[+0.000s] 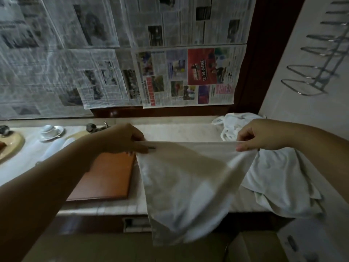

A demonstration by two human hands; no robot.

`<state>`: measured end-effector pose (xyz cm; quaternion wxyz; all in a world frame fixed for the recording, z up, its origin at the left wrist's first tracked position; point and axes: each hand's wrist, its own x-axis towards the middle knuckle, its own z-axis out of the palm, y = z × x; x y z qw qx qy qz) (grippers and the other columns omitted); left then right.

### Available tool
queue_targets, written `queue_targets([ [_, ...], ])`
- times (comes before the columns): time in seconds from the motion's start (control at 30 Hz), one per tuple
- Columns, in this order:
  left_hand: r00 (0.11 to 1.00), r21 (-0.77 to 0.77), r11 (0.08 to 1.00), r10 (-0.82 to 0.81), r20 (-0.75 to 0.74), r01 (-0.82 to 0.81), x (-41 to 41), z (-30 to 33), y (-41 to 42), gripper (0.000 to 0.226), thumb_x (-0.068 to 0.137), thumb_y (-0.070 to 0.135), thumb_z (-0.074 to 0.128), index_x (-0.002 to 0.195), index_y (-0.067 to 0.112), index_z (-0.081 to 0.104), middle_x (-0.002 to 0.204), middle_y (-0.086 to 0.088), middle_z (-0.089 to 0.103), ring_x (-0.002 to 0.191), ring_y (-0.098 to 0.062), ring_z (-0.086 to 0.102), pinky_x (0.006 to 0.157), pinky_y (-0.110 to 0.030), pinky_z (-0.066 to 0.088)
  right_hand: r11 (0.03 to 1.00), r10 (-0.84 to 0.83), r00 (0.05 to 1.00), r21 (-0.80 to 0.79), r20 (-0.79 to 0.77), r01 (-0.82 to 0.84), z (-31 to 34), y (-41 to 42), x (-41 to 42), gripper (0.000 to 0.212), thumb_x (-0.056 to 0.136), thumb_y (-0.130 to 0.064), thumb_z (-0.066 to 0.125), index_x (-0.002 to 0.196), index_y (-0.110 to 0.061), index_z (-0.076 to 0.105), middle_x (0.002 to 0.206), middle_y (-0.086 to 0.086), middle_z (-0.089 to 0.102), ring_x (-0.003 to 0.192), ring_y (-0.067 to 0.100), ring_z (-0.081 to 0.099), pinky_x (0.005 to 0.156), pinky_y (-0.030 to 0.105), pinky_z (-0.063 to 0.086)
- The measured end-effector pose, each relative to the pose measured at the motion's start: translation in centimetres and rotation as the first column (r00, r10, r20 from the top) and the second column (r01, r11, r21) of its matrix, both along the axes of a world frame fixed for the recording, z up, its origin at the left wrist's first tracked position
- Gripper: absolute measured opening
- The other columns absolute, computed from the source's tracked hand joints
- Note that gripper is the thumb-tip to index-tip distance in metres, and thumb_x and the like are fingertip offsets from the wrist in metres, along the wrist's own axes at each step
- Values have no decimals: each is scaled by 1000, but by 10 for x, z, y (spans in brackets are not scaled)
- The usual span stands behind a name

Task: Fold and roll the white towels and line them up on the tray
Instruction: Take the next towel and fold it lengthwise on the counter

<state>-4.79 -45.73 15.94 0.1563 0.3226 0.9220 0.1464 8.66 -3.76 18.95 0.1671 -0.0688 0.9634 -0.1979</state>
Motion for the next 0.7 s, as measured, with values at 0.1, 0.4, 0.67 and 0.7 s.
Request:
queue_targets([
  [0.1,1000,-58,998,21,15,-20,-6,-11,9,25,84,58,77,83,33,77,71,10,74,67,-5,70,69,-26,53,1000,-3,996,-18,85,5,-18,19,-12,19,87,-45,79,79,-29,77,76,2,69,67,10,63,70,35,60],
  [0.4,987,-98,990,113,112,-102,-10,-54,39,19,89,47,78,87,28,77,72,3,74,62,-4,67,63,-22,50,998,45,970,40,239,-56,-68,42,-45,14,90,-39,79,77,-37,74,77,-8,71,69,8,64,75,33,57],
  [0.67,967,-28,967,254,19,-254,-75,-106,53,22,91,47,76,79,30,68,70,3,69,59,-7,64,57,-21,44,998,-24,963,66,270,7,-107,58,-118,14,94,-36,75,81,-30,74,76,-4,72,65,8,64,67,25,51],
  [0.7,963,-4,963,270,-4,-270,-88,-113,57,22,91,45,76,80,29,68,70,3,68,60,-9,62,54,-17,42,996,-43,965,85,257,22,-113,58,-133,14,94,-35,74,82,-28,74,76,-4,72,66,9,65,67,27,51],
])
